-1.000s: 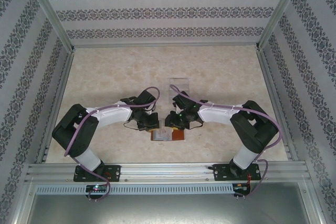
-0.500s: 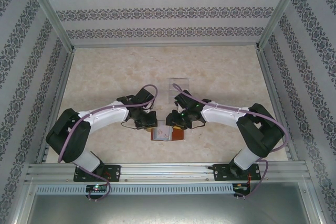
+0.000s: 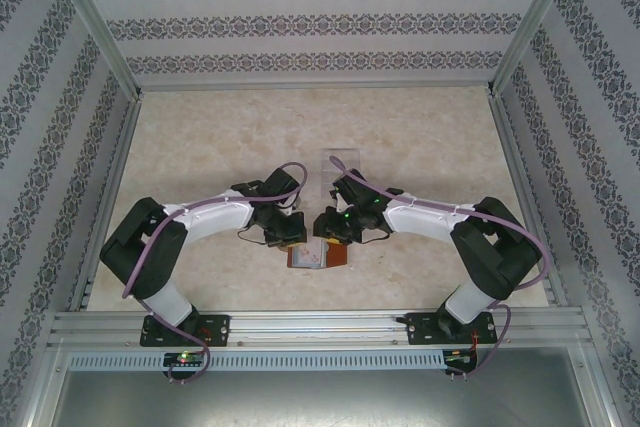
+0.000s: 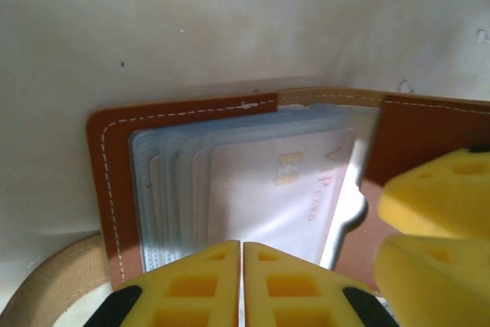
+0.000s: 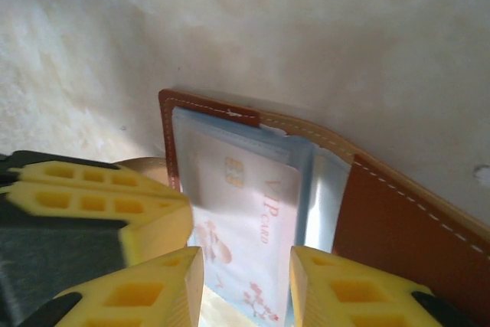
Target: Take the credit cards out of the card holder
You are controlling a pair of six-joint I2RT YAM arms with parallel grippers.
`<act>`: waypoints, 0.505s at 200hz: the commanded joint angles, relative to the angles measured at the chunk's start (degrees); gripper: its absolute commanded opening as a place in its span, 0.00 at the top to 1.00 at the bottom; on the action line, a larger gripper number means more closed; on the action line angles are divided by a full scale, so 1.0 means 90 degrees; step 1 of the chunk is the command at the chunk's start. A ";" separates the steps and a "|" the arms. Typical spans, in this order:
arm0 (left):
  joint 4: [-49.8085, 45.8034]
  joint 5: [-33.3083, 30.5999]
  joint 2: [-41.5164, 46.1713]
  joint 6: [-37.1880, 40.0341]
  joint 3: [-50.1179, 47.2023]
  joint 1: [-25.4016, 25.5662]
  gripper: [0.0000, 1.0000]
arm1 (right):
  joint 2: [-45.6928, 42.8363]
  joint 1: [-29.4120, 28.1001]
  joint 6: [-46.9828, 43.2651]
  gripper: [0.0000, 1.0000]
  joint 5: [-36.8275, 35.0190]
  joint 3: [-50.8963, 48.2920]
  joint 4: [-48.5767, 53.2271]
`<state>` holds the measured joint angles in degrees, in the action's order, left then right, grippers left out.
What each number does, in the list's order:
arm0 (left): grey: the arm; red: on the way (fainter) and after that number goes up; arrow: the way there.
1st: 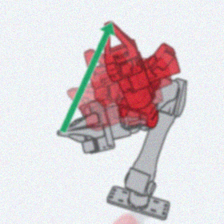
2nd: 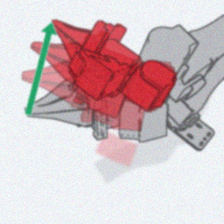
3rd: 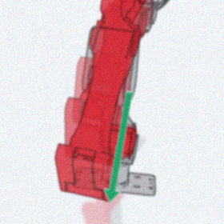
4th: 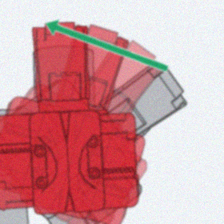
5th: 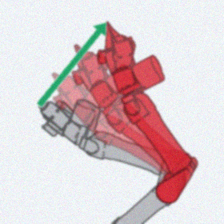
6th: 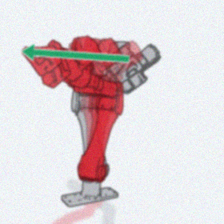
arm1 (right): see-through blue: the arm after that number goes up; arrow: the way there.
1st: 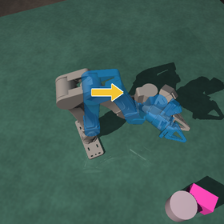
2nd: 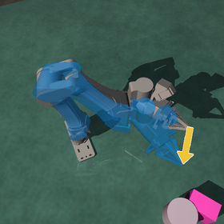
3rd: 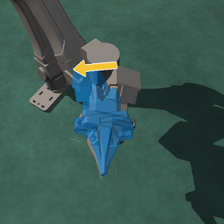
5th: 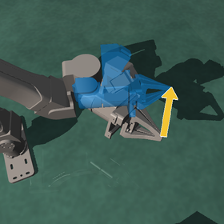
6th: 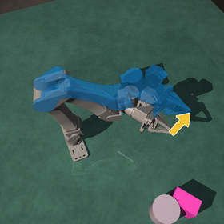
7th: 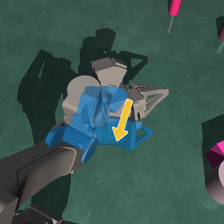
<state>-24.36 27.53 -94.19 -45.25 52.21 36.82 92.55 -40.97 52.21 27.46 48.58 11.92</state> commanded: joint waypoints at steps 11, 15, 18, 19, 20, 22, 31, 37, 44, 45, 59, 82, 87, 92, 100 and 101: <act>-0.0002 -0.0199 -0.0091 0.0111 -0.0130 0.0079 0.91 | 0.0195 0.0062 0.0112 0.65 0.0275 -0.0056 -0.0268; 0.0018 -0.0194 -0.0091 0.0102 -0.0150 0.0079 0.91 | 0.0220 0.0058 0.0116 0.65 0.0301 -0.0056 -0.0285; 0.0027 -0.0181 -0.0091 0.0099 -0.0163 0.0079 0.91 | 0.0237 0.0055 0.0112 0.65 0.0325 -0.0051 -0.0306; 0.0029 -0.0180 -0.0091 0.0098 -0.0164 0.0079 0.91 | 0.0245 0.0058 0.0115 0.65 0.0336 -0.0048 -0.0312; 0.0030 -0.0179 -0.0091 0.0092 -0.0170 0.0079 0.91 | 0.0254 0.0059 0.0116 0.65 0.0346 -0.0047 -0.0321; 0.0031 -0.0178 -0.0091 0.0091 -0.0181 0.0079 0.91 | 0.0271 0.0055 0.0122 0.65 0.0366 -0.0046 -0.0334; 0.0033 -0.0180 -0.0091 0.0097 -0.0195 0.0080 0.91 | 0.0329 0.0040 0.0142 0.65 0.0435 -0.0046 -0.0402; 0.0028 -0.0178 -0.0091 0.0092 -0.0204 0.0079 0.91 | 0.0365 0.0017 0.0151 0.65 0.0447 -0.0036 -0.0425; 0.0036 -0.0178 -0.0091 0.0089 -0.0202 0.0081 0.91 | 0.0389 0.0006 0.0149 0.65 0.0445 -0.0030 -0.0436; 0.0033 -0.0183 -0.0091 0.0093 -0.0203 0.0080 0.91 | 0.0394 0.0004 0.0148 0.65 0.0445 -0.0028 -0.0431; 0.0014 -0.0187 -0.0091 0.0094 -0.0196 0.0084 0.91 | 0.0464 -0.0015 0.0137 0.65 0.0401 -0.0012 -0.0419; -0.0003 -0.0188 -0.0073 0.0095 -0.0220 0.0079 0.91 | 0.0599 -0.0034 0.0121 0.65 0.0420 0.0018 -0.0436; -0.0017 -0.0200 -0.0071 0.0095 -0.0222 0.0079 0.91 | 0.0613 -0.0035 0.0113 0.65 0.0407 0.0017 -0.0418; -0.0019 -0.0199 -0.0071 0.0105 -0.0222 0.0085 0.91 | 0.0615 -0.0047 0.0112 0.65 0.0383 0.0022 -0.0407; -0.0017 -0.0197 -0.0079 0.0106 -0.0218 0.0079 0.91 | 0.0615 -0.0046 0.0089 0.65 0.0358 0.0018 -0.0390; -0.0022 -0.0197 -0.0080 0.0106 -0.0216 0.0079 0.91 | 0.0615 -0.0047 0.0088 0.65 0.0357 0.0020 -0.0389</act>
<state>-24.25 26.72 -94.59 -45.25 51.16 36.82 97.06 -41.01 52.80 30.33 48.58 8.58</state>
